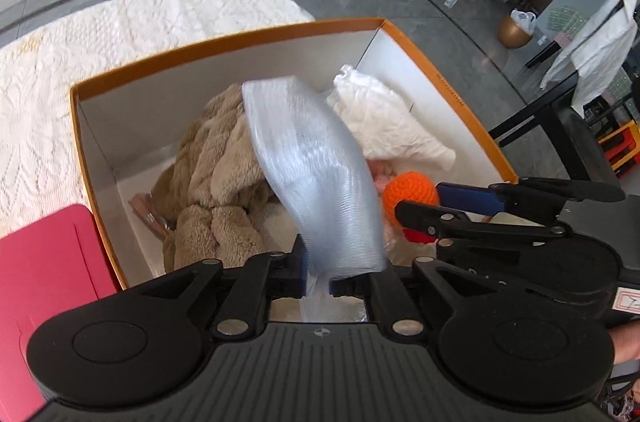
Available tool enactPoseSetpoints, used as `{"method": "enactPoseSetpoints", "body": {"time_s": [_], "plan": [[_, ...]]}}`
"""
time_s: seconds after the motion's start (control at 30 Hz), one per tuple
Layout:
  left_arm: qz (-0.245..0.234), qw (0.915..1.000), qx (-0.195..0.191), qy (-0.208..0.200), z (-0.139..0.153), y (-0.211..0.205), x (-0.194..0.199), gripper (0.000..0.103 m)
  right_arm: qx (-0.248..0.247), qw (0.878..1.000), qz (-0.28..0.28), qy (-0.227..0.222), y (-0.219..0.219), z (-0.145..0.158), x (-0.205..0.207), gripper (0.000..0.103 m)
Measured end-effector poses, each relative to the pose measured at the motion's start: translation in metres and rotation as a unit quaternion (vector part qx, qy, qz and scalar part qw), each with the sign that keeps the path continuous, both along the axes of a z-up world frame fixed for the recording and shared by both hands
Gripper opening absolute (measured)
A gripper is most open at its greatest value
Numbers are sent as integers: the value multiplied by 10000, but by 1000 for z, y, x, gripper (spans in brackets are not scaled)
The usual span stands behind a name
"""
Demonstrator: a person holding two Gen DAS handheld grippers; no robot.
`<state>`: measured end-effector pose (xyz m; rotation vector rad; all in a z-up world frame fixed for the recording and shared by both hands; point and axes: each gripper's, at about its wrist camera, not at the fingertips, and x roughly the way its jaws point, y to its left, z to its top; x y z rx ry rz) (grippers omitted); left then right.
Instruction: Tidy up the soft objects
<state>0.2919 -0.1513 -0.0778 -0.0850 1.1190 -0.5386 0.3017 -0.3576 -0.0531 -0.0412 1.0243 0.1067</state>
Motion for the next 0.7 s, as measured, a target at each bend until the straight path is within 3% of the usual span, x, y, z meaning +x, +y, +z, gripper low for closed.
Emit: {"method": "enactPoseSetpoints", "body": {"time_s": [0.07,0.13,0.27,0.33,0.37,0.57,0.7], "plan": [[27,10000,-29,7,-1,2,-2,23,-46,10000,32,19,2,1,1,35],[60,9999,-66,-64,2,3,-5,48,-74,10000,58,-6,3,4,-1,36],[100,9998,-132,-132,12,6,-10,65,-164,9998,45,-126,2,13,-4,52],[153,9996,-194,-160,19,9,-13,82,-166,9997,10,-158,1,19,-6,56],[178,9994,-233,-163,23,11,-14,86,-149,9997,-19,-174,-1,22,-7,63],[290,9986,-397,-175,49,22,-21,89,-137,9991,-64,-392,-1,44,-19,81],[405,9974,-475,-371,64,33,-34,89,-33,9987,-90,-510,0,58,-29,84]]}}
